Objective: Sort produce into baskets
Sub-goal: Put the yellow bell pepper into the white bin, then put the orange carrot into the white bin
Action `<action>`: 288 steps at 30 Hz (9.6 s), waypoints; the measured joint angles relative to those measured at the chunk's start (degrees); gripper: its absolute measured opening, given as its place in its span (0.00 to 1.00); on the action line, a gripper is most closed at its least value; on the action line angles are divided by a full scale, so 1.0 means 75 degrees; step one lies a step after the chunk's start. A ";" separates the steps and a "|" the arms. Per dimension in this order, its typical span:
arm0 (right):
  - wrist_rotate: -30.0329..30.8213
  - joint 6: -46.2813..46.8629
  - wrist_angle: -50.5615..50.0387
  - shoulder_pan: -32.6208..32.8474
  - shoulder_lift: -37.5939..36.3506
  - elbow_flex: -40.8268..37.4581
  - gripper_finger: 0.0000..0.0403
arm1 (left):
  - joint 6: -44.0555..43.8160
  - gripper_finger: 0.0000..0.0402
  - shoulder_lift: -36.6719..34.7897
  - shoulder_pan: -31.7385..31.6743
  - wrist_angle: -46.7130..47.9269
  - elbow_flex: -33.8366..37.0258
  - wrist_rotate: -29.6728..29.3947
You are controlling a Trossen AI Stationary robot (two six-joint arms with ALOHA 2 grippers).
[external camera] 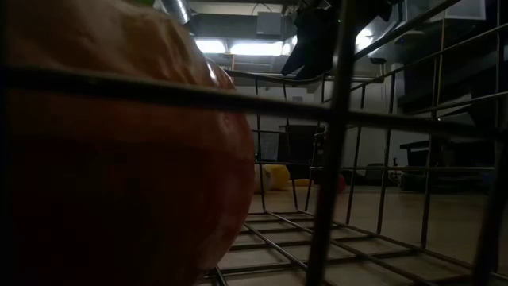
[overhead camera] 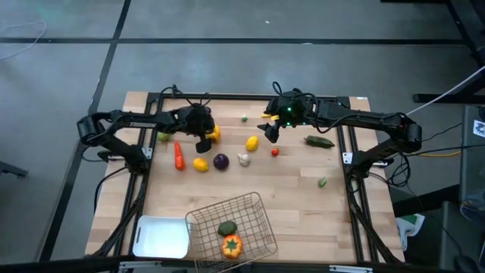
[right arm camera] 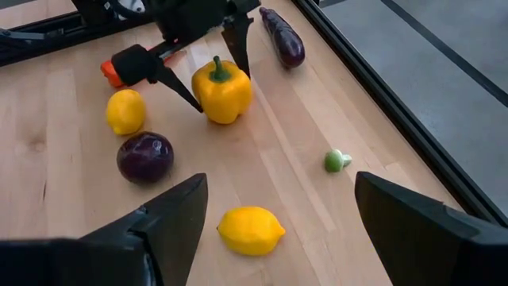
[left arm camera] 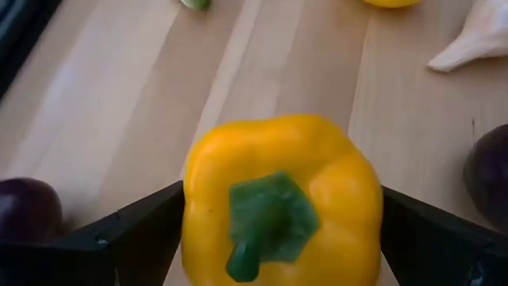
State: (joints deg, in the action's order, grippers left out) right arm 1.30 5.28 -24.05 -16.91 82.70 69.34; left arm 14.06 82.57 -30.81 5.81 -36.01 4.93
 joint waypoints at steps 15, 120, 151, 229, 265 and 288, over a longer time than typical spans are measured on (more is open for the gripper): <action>0.0000 0.0000 -0.0002 0.0000 0.0000 0.0000 0.78 | -0.0636 0.82 0.0090 0.0000 0.0104 -0.0006 -0.0003; 0.0000 0.0054 -0.0003 0.0003 0.0000 0.0000 0.78 | -1.4835 0.79 0.1596 1.0806 0.6351 -0.3987 -0.2076; 0.0000 0.0055 0.0000 0.0003 0.0000 0.0000 0.78 | -1.4861 0.94 0.1592 1.0831 0.6345 -0.3987 -0.2241; 0.0000 0.0055 0.0050 0.0003 -0.0003 0.0000 0.78 | -1.1436 0.96 -0.0951 0.2984 0.6921 -0.0579 -0.0820; 0.2489 -0.1912 -0.3277 0.0000 -0.3486 -0.0213 0.78 | -1.0732 0.40 -0.0971 0.2900 0.5711 0.0301 0.0329; 0.1932 -0.1137 -0.1252 0.0000 -0.3858 -0.3422 0.78 | -1.1547 0.34 -0.3038 0.2959 0.5814 -0.1130 0.1682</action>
State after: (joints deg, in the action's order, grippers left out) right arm 15.79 -3.25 -33.45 -16.91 53.76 43.67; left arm -72.54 59.78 -8.62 49.41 -44.48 17.54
